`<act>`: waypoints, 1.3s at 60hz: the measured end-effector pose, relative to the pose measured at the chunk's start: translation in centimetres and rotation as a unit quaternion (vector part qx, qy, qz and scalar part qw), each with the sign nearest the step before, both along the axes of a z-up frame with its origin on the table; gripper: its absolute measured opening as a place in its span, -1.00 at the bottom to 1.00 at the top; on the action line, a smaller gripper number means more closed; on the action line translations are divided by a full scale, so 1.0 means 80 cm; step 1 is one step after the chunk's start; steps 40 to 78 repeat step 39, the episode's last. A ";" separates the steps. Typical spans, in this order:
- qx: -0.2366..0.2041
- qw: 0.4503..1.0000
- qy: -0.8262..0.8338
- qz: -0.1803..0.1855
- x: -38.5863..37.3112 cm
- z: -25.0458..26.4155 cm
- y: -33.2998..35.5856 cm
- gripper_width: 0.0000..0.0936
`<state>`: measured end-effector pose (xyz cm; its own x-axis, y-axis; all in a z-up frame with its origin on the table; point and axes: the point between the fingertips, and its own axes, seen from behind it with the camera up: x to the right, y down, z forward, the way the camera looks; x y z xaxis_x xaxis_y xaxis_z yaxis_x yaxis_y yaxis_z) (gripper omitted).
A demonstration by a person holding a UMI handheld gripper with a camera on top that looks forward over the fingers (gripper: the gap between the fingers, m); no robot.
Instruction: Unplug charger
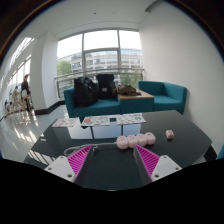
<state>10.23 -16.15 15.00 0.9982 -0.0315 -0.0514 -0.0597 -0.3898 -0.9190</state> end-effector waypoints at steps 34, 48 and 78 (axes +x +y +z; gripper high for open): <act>0.015 0.999 -0.024 0.039 -0.072 0.016 -0.047 0.74; 0.017 0.999 -0.023 0.040 -0.072 0.019 -0.047 0.74; 0.017 0.999 -0.023 0.040 -0.072 0.019 -0.047 0.74</act>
